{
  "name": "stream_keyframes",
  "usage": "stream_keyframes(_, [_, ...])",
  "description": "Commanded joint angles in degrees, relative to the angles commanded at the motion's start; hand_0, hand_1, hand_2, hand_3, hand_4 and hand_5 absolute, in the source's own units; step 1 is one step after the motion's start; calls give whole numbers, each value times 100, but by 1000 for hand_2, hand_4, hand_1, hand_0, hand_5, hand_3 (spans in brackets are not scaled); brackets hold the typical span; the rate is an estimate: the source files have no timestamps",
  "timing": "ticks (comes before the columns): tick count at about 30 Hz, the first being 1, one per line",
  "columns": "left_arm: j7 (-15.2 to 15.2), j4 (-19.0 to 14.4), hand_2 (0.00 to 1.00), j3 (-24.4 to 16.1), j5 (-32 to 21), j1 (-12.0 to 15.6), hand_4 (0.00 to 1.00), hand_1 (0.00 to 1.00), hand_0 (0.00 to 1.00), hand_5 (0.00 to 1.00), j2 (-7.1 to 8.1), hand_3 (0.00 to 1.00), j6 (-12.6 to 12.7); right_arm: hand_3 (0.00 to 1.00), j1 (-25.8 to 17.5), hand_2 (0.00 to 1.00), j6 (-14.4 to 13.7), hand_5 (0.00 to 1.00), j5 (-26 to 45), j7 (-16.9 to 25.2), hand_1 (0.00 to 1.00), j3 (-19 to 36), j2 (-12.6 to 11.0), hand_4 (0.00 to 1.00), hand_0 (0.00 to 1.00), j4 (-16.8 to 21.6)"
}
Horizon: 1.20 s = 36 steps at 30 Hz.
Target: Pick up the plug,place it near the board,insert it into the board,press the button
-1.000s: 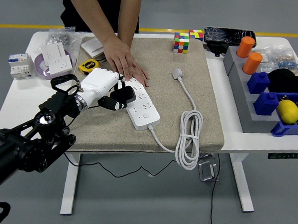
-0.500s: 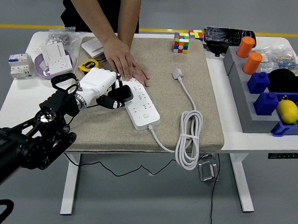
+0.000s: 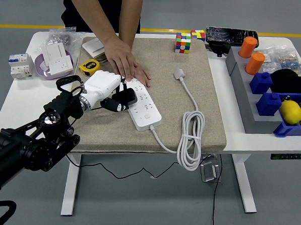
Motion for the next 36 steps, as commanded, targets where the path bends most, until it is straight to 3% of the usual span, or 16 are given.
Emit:
stream_keyframes(8, [-8,112,310,8,5,12,633,405,419,154,40,377,12,783,-15,770,-5,924,7,0,791,-10,-13,998,854,-5])
stream_keyframes(36, [-25,339,310,173,17,-95,628,412,420,159,-44,376,39,783,-4,769,-14,924,6,9,791,-27,-28,998,855,-1])
